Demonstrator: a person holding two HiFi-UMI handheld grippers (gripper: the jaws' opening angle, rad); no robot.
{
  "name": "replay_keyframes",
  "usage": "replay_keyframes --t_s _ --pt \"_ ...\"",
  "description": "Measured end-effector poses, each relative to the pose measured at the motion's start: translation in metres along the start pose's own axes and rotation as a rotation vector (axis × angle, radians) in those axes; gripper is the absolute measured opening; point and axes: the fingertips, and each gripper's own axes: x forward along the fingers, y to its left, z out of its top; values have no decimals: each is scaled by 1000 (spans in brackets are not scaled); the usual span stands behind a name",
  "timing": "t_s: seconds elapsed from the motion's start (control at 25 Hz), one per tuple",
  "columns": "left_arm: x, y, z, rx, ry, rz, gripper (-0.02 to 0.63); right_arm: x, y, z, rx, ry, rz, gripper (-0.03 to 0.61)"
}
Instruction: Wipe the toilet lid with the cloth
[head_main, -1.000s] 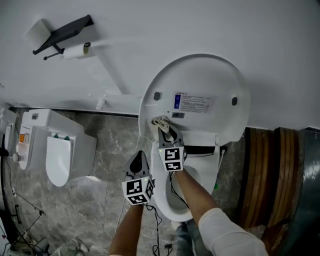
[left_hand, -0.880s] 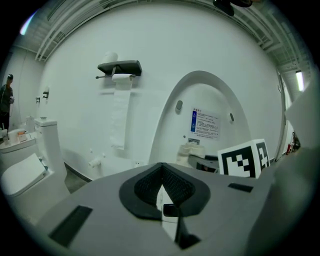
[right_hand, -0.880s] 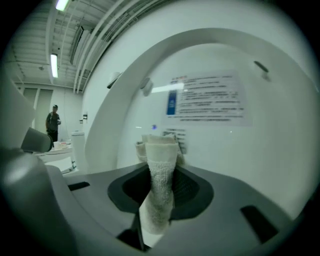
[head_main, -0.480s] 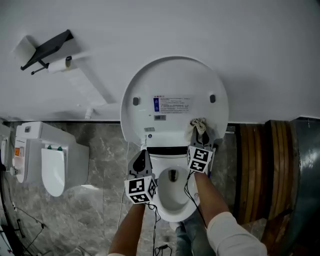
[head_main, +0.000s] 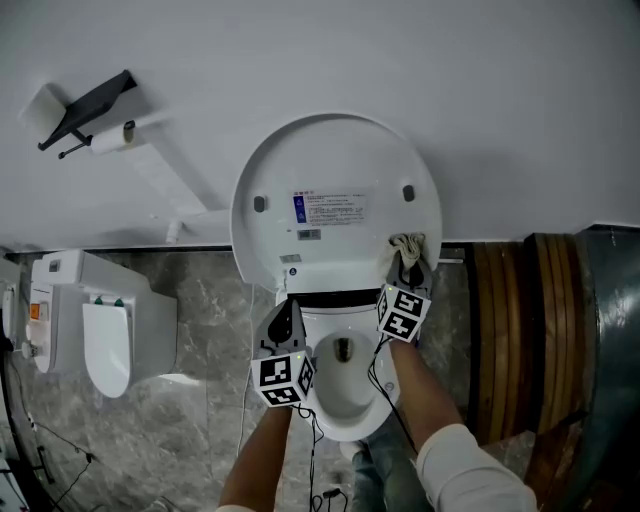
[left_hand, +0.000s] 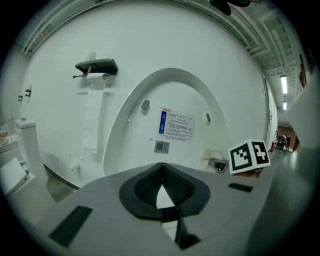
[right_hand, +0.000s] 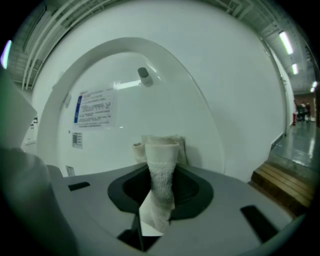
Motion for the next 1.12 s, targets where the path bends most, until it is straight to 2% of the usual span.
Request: replay_keyframes --t_s 0.16,0.28,0.32,0.36,0.48,0.56,0.68,0.8,0.88,1.0,1.12 --pt "-4 -8 43 27 -79 -44 11 -40 26 32 43 -31 144 87" --pt "-7 -13 95 91 -167 -80 16 -73 46 65 132 4 270 87" --pt "-8 -12 114 116 -194 -84 73 -86 53 78 159 16 318 87" --pt "-9 -11 135 140 -224 -87 164 -100 60 91 181 24 367 87" --pt "-3 -2 202 200 -303 -119 267 -142 73 126 229 37 493 87" --pt "13 -1 243 231 -312 -180 288 -166 73 145 254 34 548 87" --pt "53 -8 278 305 -233 -303 300 -192 62 162 294 32 590 87" --pt "93 -20 276 368 -71 -412 304 -207 47 162 368 53 599 87" --pt "109 -28 272 367 2 -469 304 -214 39 157 407 76 596 87" --pt "117 -40 268 377 52 -502 304 -221 33 148 434 107 593 87" --pt "106 -43 266 379 40 -492 305 -229 32 143 471 131 603 87"
